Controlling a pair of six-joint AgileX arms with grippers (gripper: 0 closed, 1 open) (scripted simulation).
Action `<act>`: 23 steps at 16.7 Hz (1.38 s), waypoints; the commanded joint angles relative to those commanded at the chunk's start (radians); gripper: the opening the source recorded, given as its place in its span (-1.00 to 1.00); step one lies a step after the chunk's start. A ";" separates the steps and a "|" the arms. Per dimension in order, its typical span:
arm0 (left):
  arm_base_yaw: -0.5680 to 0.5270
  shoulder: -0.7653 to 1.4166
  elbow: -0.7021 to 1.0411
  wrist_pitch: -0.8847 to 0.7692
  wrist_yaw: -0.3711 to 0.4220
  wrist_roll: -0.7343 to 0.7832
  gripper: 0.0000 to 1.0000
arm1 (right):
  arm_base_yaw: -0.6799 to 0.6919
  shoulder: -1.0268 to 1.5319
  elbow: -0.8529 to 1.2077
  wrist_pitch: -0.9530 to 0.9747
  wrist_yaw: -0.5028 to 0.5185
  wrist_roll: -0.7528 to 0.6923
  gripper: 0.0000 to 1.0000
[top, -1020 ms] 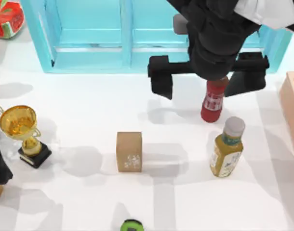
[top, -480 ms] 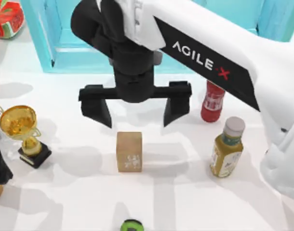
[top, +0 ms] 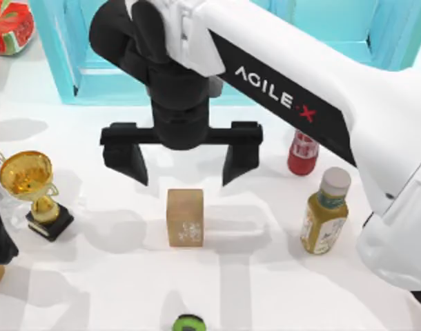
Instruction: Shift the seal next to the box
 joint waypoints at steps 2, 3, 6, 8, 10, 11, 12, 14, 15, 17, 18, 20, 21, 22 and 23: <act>0.000 0.000 0.000 0.000 0.000 0.000 1.00 | -0.005 -0.003 -0.005 0.004 0.001 -0.001 1.00; 0.000 0.000 0.000 0.000 0.000 0.000 1.00 | -0.005 -0.005 -0.017 0.017 0.001 -0.002 1.00; 0.000 0.000 0.000 0.000 0.000 0.000 1.00 | -0.003 -0.021 -0.117 0.107 0.000 -0.003 1.00; 0.000 0.000 0.000 0.000 0.000 0.000 1.00 | -0.002 -0.033 -0.230 0.201 0.000 -0.003 1.00; 0.000 0.000 0.000 0.000 0.000 0.000 1.00 | -0.001 -0.044 -0.352 0.300 0.000 -0.002 1.00; 0.000 0.000 0.000 0.000 0.000 0.000 1.00 | 0.000 -0.049 -0.405 0.347 -0.001 -0.001 1.00; 0.000 0.000 0.000 0.000 0.000 0.000 1.00 | 0.000 -0.054 -0.448 0.388 -0.001 0.000 1.00; 0.000 0.000 0.000 0.000 0.000 0.000 1.00 | 0.003 -0.060 -0.502 0.440 -0.001 0.002 1.00; 0.000 0.000 0.000 0.000 0.000 0.000 1.00 | 0.003 -0.062 -0.513 0.451 -0.001 0.003 1.00; 0.000 0.000 0.000 0.000 0.000 0.000 1.00 | 0.003 -0.062 -0.515 0.453 -0.001 0.003 1.00; 0.000 0.000 0.000 0.000 0.000 0.000 1.00 | 0.003 -0.062 -0.515 0.453 -0.001 0.003 1.00; 0.000 0.000 0.000 0.000 0.000 0.000 1.00 | 0.003 -0.062 -0.515 0.453 -0.001 0.003 0.85; 0.000 0.000 0.000 0.000 0.000 0.000 1.00 | 0.003 -0.062 -0.515 0.453 -0.001 0.003 0.70; 0.000 0.000 0.000 0.000 0.000 0.000 1.00 | 0.003 -0.062 -0.515 0.453 -0.001 0.003 0.55; 0.000 0.000 0.000 0.000 0.000 0.000 1.00 | 0.003 -0.062 -0.515 0.453 -0.001 0.003 0.40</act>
